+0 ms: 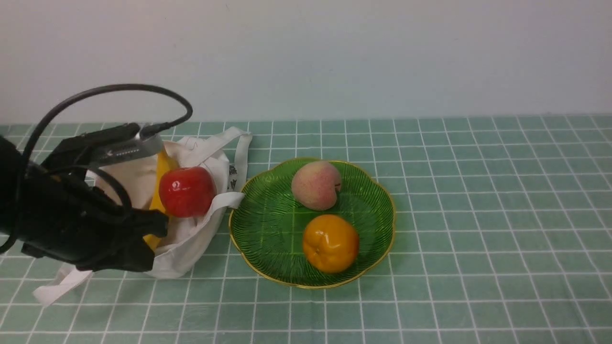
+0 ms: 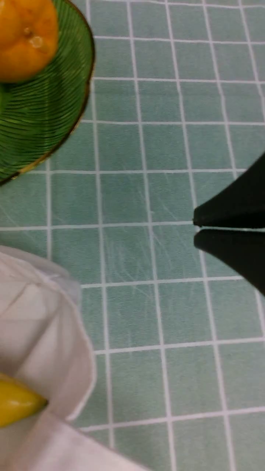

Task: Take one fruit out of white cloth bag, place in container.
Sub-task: 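Reach into the white bag and grasp the apple with the left gripper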

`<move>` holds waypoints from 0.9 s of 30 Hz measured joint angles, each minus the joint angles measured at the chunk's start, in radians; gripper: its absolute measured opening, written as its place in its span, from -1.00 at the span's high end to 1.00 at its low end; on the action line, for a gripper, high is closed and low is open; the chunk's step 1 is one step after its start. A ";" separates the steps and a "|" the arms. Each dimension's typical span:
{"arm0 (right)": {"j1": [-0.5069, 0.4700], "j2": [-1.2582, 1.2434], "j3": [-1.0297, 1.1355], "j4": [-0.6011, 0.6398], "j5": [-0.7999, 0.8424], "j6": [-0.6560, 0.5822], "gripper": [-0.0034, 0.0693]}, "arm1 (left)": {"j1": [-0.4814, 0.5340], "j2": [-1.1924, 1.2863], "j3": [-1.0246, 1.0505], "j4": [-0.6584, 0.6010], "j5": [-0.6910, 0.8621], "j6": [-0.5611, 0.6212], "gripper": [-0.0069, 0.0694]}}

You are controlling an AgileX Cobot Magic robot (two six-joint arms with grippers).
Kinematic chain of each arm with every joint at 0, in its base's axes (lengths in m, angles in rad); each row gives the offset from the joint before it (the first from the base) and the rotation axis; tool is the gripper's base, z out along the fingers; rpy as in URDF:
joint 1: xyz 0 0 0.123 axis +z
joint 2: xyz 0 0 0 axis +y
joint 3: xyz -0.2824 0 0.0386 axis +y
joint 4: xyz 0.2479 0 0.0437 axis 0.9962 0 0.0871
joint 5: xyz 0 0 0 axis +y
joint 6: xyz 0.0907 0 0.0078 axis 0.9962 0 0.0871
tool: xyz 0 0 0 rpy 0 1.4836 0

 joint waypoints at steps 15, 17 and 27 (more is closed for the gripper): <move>0.000 0.000 0.000 0.000 0.000 0.000 0.95 | -0.067 0.076 -0.022 0.046 -0.369 -0.032 0.08; 0.000 0.000 0.000 0.000 0.000 0.000 0.95 | -0.067 0.102 -0.022 0.078 -0.415 -0.032 -0.15; 0.000 0.000 0.000 0.000 0.000 0.000 0.95 | -0.067 0.282 -0.022 0.126 -0.622 -0.042 -0.92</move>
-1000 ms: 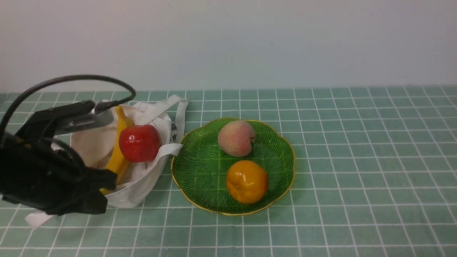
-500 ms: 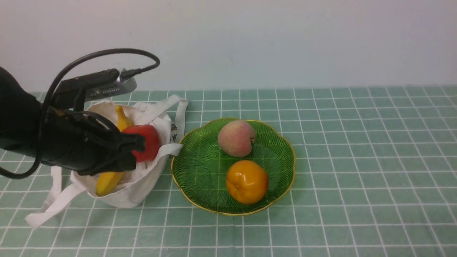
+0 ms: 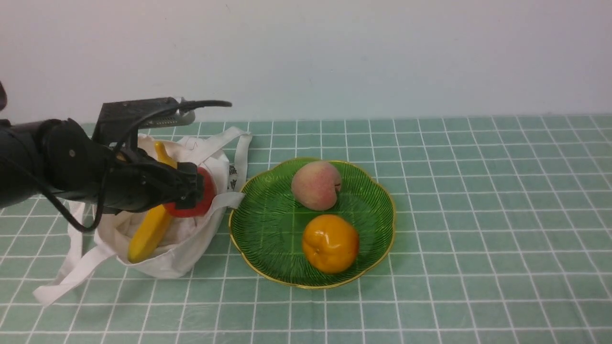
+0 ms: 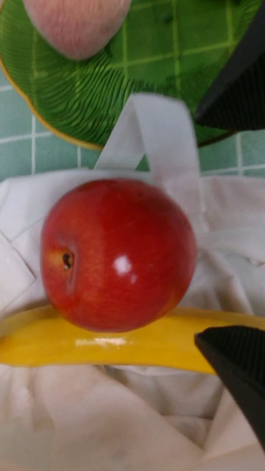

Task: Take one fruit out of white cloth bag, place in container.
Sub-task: 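Reach into the white bag and grasp the apple with the left gripper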

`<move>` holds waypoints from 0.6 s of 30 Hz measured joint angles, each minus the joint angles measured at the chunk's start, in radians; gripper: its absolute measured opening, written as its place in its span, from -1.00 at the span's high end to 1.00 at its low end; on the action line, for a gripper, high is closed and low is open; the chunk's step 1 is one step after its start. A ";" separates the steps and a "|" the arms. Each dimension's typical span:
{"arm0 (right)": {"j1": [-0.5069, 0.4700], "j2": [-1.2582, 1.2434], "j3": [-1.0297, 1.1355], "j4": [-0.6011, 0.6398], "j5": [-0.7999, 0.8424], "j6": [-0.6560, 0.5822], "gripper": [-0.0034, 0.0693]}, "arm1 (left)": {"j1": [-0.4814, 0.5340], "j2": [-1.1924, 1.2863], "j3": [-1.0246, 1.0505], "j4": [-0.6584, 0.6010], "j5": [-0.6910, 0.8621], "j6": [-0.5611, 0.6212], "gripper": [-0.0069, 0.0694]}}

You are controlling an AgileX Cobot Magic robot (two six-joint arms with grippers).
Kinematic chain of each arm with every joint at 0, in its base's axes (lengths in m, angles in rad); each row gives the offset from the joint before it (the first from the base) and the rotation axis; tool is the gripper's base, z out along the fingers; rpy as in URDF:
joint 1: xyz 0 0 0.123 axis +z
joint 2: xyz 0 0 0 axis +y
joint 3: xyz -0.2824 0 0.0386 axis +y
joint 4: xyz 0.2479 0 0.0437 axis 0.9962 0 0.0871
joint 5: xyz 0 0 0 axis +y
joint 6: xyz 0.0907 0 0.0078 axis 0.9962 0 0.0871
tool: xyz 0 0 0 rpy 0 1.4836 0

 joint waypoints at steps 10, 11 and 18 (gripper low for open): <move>0.000 0.000 0.000 0.000 0.000 0.000 0.95 | 0.000 0.141 -0.002 0.000 -0.110 -0.001 -0.78; 0.000 0.000 0.000 0.000 0.000 0.000 0.95 | 0.000 0.147 -0.002 -0.002 -0.107 -0.001 -0.71; 0.000 0.000 0.000 0.000 0.000 0.000 0.95 | 0.000 0.123 -0.002 -0.046 -0.078 0.000 0.42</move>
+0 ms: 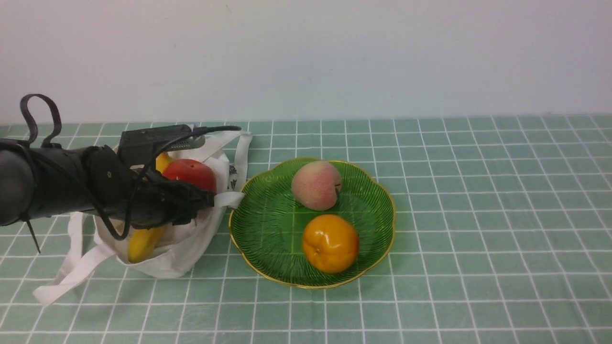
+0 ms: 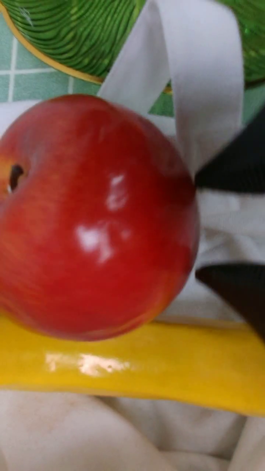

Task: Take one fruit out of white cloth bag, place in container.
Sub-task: 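Reach into the white bag and grasp the apple with the left gripper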

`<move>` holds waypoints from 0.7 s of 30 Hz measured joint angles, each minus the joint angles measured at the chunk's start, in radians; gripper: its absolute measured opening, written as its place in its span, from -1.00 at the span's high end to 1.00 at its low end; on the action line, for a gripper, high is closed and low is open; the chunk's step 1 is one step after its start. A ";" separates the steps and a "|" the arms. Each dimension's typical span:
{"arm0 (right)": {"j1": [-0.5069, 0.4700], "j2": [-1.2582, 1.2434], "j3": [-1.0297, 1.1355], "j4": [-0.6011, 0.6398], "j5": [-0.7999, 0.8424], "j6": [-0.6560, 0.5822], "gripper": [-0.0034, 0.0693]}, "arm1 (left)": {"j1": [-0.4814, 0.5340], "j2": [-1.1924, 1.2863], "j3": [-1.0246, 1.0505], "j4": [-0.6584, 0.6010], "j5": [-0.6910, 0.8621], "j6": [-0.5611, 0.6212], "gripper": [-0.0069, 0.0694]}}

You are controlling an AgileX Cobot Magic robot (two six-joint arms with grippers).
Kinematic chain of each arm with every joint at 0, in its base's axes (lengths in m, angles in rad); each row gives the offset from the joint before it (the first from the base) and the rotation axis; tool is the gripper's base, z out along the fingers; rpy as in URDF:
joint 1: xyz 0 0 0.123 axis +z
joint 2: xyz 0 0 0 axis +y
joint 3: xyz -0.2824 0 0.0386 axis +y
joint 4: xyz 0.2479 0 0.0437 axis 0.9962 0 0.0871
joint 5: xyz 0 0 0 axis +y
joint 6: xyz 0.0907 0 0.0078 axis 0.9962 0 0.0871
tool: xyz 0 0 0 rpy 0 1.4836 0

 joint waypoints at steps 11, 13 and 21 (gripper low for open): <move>0.000 0.000 0.000 0.000 0.000 0.000 0.95 | 0.000 -0.243 0.000 0.000 0.151 0.007 0.84; 0.000 0.000 0.000 0.000 0.000 0.000 0.95 | 0.000 -0.294 0.000 0.000 0.176 0.007 0.84; 0.000 0.000 0.000 0.000 0.000 0.000 0.95 | 0.000 -0.320 0.000 0.000 0.160 0.007 0.71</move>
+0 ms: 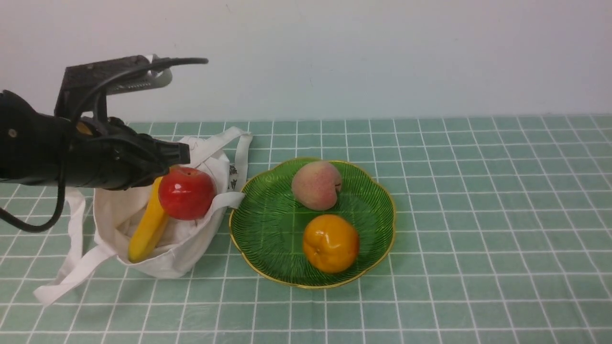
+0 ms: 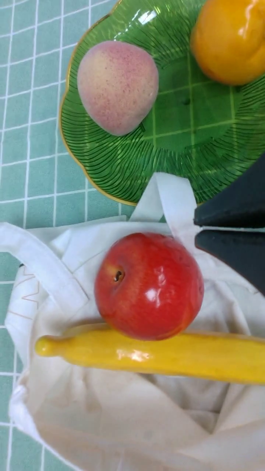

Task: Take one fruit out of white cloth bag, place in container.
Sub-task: 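Reach into the white bag and grasp the apple with the left gripper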

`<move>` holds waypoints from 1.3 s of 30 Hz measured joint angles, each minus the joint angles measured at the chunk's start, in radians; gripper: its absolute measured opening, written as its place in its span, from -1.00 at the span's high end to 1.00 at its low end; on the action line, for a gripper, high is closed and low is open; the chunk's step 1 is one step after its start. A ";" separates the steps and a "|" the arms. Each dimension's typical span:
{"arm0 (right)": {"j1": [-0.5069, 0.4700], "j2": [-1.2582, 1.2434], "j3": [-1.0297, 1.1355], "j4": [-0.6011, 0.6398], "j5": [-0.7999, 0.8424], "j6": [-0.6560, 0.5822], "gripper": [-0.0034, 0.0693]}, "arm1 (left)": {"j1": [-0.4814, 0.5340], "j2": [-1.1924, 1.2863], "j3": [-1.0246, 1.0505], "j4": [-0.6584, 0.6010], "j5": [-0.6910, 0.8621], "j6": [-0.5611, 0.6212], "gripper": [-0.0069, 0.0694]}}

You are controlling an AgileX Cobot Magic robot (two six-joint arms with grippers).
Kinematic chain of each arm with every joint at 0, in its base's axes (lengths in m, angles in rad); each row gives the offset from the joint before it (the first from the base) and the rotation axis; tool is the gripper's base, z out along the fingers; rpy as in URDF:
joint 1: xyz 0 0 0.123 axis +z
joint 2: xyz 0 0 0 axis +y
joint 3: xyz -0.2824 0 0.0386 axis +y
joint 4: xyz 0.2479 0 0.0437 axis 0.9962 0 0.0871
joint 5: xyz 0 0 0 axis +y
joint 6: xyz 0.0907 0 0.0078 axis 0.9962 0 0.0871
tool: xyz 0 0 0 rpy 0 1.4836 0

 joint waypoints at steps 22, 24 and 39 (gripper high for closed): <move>0.000 0.000 0.000 0.000 0.000 0.000 0.95 | 0.000 0.325 0.000 0.000 -0.328 0.031 -0.97; 0.000 0.000 0.000 0.000 0.000 0.000 0.95 | 0.000 0.357 0.000 0.000 -0.350 0.031 -0.97; 0.000 0.000 0.000 0.000 0.000 0.000 0.95 | 0.000 0.394 -0.003 -0.002 -0.392 0.034 -0.71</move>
